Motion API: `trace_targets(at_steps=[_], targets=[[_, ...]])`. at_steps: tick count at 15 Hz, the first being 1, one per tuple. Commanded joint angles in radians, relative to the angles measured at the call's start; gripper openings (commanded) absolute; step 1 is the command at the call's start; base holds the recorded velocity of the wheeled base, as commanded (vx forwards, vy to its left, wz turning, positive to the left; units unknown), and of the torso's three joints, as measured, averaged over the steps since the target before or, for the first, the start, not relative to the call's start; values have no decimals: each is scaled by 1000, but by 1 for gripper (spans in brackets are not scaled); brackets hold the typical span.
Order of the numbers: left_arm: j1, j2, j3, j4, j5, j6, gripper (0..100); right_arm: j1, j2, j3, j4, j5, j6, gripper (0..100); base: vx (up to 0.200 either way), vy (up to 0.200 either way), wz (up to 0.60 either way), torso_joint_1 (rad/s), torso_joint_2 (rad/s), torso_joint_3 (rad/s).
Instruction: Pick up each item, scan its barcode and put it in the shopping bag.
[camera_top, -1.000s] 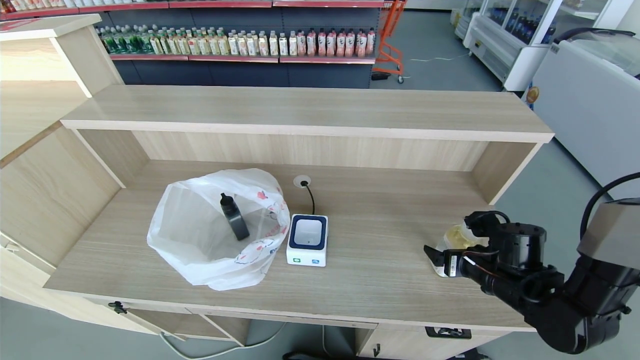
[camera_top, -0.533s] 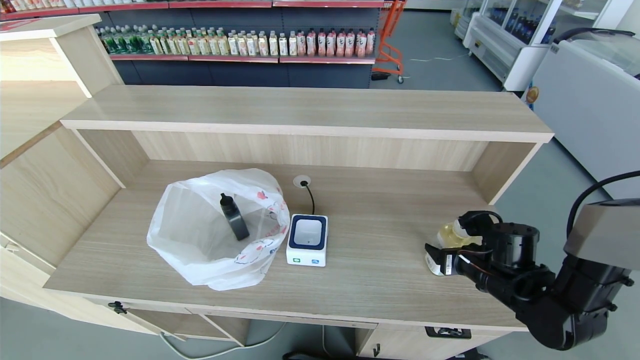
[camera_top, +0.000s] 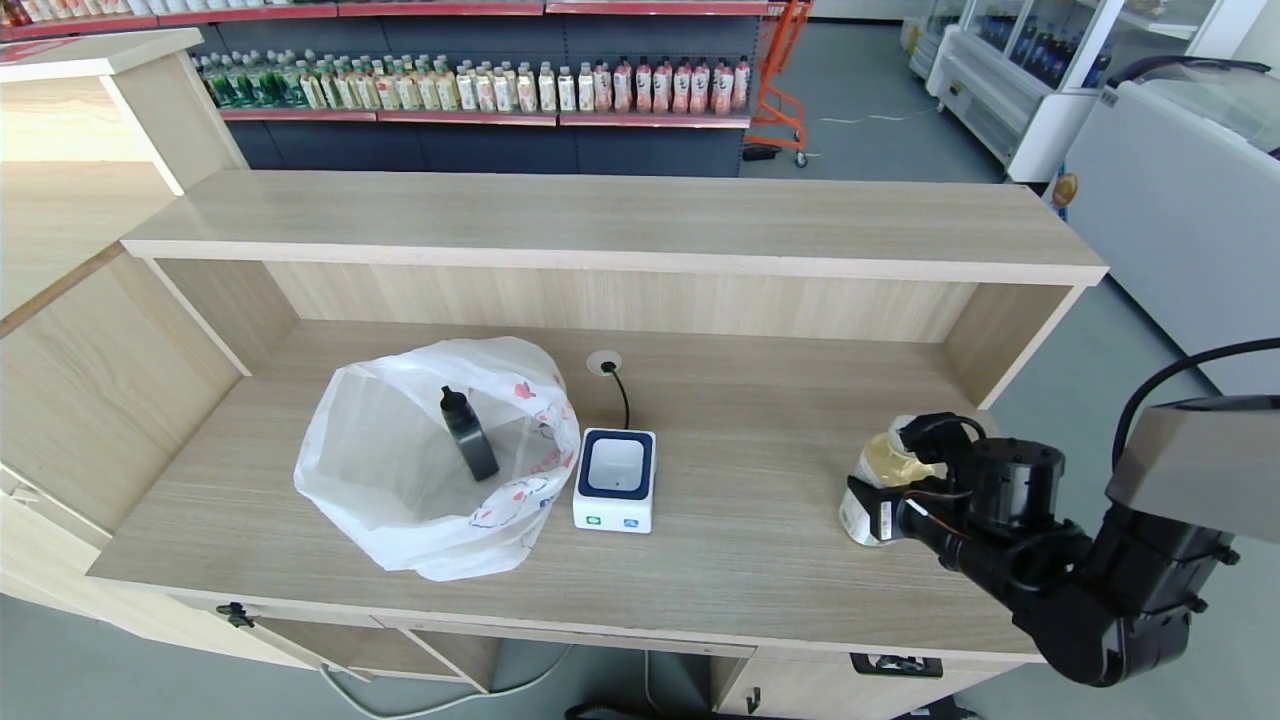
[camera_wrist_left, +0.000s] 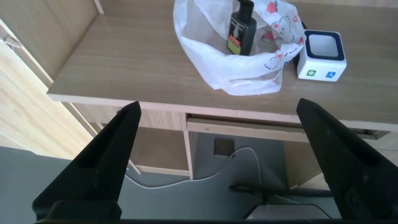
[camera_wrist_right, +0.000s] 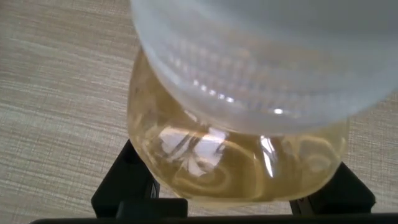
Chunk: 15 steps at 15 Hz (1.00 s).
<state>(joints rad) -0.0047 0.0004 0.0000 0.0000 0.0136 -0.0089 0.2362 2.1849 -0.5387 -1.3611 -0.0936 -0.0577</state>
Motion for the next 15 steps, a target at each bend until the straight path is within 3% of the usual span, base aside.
trace_targets(at_steps=[1,5,7,8,9,11,15], targets=[[0,0,0,0,0,0,100,0,9,2,-10,2,-1,0,0,0,0,0,0,0],[-1,0,0,0,2,0,100,0,-96,23,-15,117,105,0,0,0,0,0,0,0],[0,0,0,0,0,0,100,-12,-212,16,85,268,154,0,0,0,0,0,0,0],[0,0,0,0,0,0,100,-11,-231,16,103,296,162,0,0,0,0,0,0,0],[-1,0,0,0,0,0,100,18,-329,26,172,474,234,0,0,0,0,0,0,0],[0,0,0,0,2,0,100,74,-416,46,186,603,298,0,0,0,0,0,0,0],[-1,0,0,0,0,0,100,206,-493,66,188,612,378,0,0,0,0,0,0,0]])
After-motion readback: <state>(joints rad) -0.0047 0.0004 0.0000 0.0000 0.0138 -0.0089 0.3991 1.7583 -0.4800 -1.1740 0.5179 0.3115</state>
